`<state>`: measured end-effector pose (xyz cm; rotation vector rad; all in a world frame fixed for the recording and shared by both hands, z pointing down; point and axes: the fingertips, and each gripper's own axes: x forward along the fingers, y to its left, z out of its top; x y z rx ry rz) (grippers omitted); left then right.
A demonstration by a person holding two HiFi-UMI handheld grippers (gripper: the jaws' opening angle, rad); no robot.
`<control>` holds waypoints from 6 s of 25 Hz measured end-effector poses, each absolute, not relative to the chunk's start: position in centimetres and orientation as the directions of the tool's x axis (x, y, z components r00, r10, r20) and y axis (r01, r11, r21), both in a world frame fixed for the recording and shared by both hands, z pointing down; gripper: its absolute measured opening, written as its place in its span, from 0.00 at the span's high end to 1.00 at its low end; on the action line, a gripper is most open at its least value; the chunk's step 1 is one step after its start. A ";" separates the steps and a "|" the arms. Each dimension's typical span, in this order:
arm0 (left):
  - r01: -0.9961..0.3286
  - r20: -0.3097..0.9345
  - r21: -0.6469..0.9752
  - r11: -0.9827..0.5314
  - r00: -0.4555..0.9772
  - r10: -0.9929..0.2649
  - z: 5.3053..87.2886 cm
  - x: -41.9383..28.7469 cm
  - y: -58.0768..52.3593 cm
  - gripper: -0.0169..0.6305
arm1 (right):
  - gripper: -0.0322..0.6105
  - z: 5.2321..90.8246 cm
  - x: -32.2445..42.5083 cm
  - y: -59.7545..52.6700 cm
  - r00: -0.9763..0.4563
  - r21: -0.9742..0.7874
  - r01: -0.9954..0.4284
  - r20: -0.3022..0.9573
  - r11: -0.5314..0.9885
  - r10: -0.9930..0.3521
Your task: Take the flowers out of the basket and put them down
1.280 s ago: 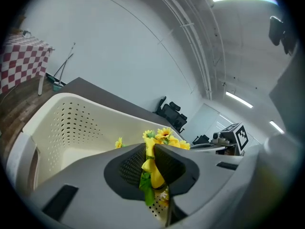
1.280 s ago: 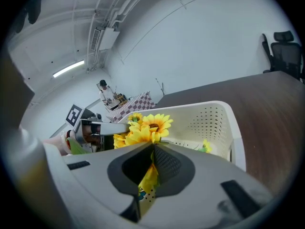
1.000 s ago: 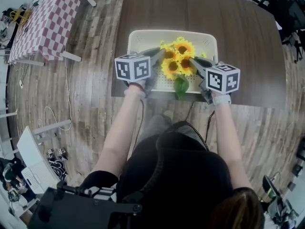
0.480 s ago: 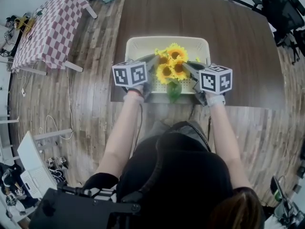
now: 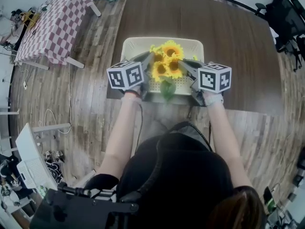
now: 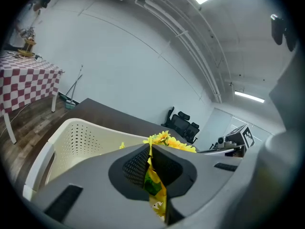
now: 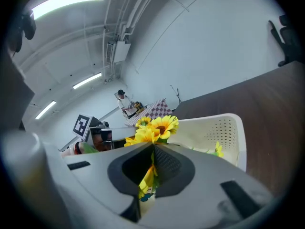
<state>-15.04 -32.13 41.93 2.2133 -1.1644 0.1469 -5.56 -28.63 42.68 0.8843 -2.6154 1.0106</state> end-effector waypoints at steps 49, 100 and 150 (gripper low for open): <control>-0.772 0.190 0.410 -0.486 0.593 -0.782 31.9 -6.6 -32.3 0.97 | 0.95 33.5 3.0 -28.9 -0.858 -0.626 -0.458 0.127 0.631 -0.497; -0.561 0.250 0.500 -0.660 0.823 -0.510 37.8 13.8 -31.4 0.97 | 0.95 39.0 22.3 -25.7 -0.620 -0.693 -0.637 0.200 0.338 -0.758; -0.612 0.365 0.527 -0.590 0.790 -0.493 45.7 17.6 -29.8 0.97 | 0.95 46.5 25.3 -23.2 -0.676 -0.776 -0.556 0.212 0.299 -0.706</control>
